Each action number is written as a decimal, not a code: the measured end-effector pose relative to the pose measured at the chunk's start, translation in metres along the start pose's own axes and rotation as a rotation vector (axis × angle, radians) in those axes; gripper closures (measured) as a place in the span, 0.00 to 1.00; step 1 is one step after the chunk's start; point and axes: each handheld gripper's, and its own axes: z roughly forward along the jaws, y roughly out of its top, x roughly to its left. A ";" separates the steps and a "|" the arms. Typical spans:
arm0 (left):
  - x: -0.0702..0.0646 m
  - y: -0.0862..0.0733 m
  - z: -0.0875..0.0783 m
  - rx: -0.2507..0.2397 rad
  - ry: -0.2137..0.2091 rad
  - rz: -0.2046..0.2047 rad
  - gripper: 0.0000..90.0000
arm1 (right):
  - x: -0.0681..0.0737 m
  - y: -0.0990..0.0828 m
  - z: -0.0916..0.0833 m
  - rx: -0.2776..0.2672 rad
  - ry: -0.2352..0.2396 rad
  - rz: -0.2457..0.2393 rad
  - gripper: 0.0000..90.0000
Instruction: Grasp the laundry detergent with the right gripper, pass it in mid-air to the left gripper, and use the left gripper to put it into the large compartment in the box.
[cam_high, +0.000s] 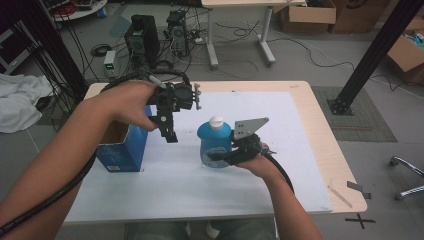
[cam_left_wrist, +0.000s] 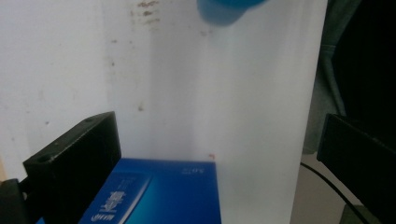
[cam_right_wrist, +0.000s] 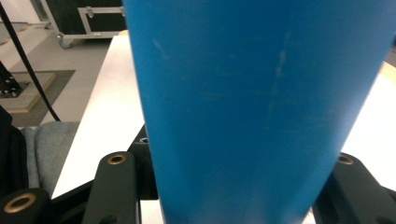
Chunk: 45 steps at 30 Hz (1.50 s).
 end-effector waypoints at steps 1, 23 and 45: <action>-0.003 0.003 0.004 0.008 -0.007 0.009 0.00 | 0.001 0.001 0.004 -0.005 0.008 0.001 0.50; -0.022 0.012 0.018 0.001 -0.013 0.028 0.00 | 0.011 0.019 0.056 -0.075 0.073 -0.036 0.51; -0.026 0.014 0.025 0.006 0.018 0.033 0.02 | 0.015 0.030 0.075 -0.090 0.104 -0.055 0.51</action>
